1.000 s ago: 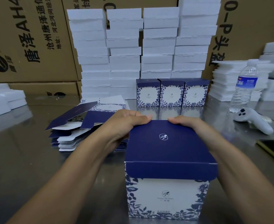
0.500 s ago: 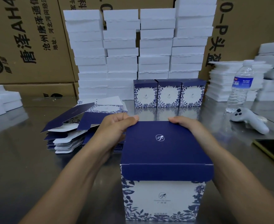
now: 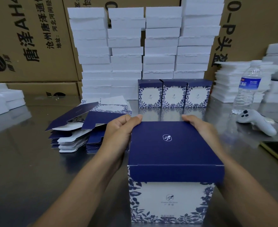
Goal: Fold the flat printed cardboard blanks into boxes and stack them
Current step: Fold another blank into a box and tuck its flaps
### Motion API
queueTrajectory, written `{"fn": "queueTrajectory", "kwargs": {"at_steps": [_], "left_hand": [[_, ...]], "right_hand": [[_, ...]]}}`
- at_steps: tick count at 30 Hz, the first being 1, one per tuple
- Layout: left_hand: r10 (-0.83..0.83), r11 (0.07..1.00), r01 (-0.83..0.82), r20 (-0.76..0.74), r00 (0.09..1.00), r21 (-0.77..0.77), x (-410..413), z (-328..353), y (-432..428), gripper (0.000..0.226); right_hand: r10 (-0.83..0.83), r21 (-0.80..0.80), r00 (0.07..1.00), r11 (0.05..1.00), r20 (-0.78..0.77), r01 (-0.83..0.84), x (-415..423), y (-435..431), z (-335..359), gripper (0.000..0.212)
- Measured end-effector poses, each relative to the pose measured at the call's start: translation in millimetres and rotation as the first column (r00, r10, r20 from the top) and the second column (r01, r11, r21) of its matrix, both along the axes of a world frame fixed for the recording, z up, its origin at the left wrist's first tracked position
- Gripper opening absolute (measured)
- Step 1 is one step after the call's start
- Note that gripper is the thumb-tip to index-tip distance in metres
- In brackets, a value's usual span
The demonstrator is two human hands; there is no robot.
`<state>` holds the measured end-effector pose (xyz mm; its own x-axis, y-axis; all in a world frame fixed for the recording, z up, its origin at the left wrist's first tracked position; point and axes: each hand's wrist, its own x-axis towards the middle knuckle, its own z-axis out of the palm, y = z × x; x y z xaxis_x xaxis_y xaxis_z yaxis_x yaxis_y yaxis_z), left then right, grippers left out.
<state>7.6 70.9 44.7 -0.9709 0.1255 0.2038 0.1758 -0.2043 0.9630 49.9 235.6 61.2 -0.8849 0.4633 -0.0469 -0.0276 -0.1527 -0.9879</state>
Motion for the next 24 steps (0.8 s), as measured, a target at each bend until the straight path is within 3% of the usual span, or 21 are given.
{"fn": "queueTrajectory", "kwargs": {"at_steps": [3, 10, 13, 17, 20, 24], "left_hand": [[0.014, 1.0, -0.014, 0.001, 1.0, 0.025, 1.7, -0.8, 0.1, 0.045], [0.027, 0.999, -0.027, -0.001, 1.0, 0.035, 6.5, -0.3, 0.1, 0.041], [0.002, 0.995, -0.003, 0.008, 1.0, 0.098, 14.6, -2.2, 1.0, 0.035], [-0.003, 0.992, 0.016, -0.103, 0.995, 0.121, 25.1, -4.7, 7.6, 0.016], [0.08, 0.992, -0.059, -0.187, 0.979, 0.115, 25.3, -10.6, 7.1, 0.007], [0.109, 0.994, -0.107, -0.262, 0.959, 0.022, 23.4, -14.7, 1.0, 0.023]], "right_hand": [[-0.019, 0.051, 0.998, 0.998, -0.064, 0.023, 2.4, 1.0, -5.4, 0.041], [-0.002, 0.102, 0.993, 0.995, -0.119, 0.014, 2.0, 1.7, -7.3, 0.03], [-0.018, 0.109, 0.991, 0.994, -0.133, 0.033, 0.4, 3.1, -7.2, 0.039], [-0.037, 0.142, 0.991, 0.988, -0.125, 0.054, -1.1, 4.5, -8.5, 0.042], [-0.066, 0.116, 0.99, 0.99, -0.125, 0.08, -2.8, 7.5, -8.3, 0.04], [-0.137, 0.097, 0.983, 0.984, -0.12, 0.149, -4.3, 12.5, -9.4, 0.042]]}}
